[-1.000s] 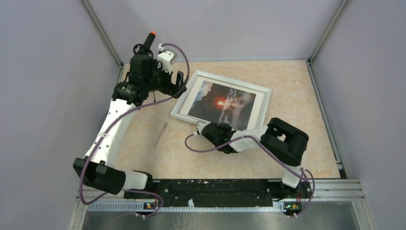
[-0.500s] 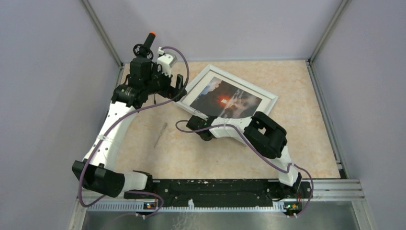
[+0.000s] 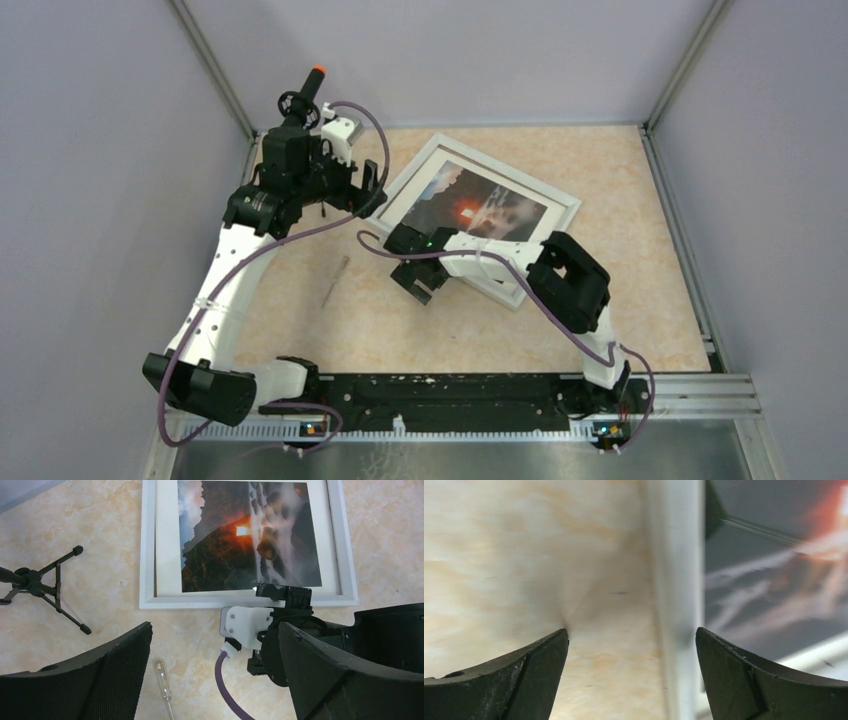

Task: Take the photo out of the frame
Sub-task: Turn over the photo frame at the center of the board.

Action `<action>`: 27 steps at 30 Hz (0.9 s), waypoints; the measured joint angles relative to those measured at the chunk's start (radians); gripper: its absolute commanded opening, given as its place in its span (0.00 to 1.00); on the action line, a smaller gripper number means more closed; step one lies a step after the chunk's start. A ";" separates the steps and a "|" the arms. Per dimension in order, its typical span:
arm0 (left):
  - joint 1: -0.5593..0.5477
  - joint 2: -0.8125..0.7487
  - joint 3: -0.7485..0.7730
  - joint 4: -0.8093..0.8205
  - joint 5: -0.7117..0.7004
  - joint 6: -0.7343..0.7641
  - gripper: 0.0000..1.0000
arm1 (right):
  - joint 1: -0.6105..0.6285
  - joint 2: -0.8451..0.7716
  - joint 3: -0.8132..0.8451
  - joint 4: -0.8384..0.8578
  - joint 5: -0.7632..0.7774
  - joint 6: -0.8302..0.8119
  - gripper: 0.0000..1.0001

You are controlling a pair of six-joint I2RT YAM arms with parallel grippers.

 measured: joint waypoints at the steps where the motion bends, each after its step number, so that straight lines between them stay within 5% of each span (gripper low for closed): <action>1: 0.000 0.000 0.000 0.000 0.000 -0.005 0.99 | 0.000 -0.005 0.000 -0.001 -0.028 -0.004 0.99; 8: 0.011 -0.023 0.000 0.007 0.033 -0.060 0.99 | -0.103 -0.143 -0.064 0.030 -0.379 -0.055 0.99; 16: 0.100 -0.047 -0.046 0.020 0.113 -0.108 0.99 | -0.504 -0.246 0.022 0.020 -0.654 -0.205 0.99; 27: 0.099 -0.003 -0.408 0.088 0.180 -0.160 0.99 | -0.821 0.161 0.623 -0.154 -0.782 -0.319 0.99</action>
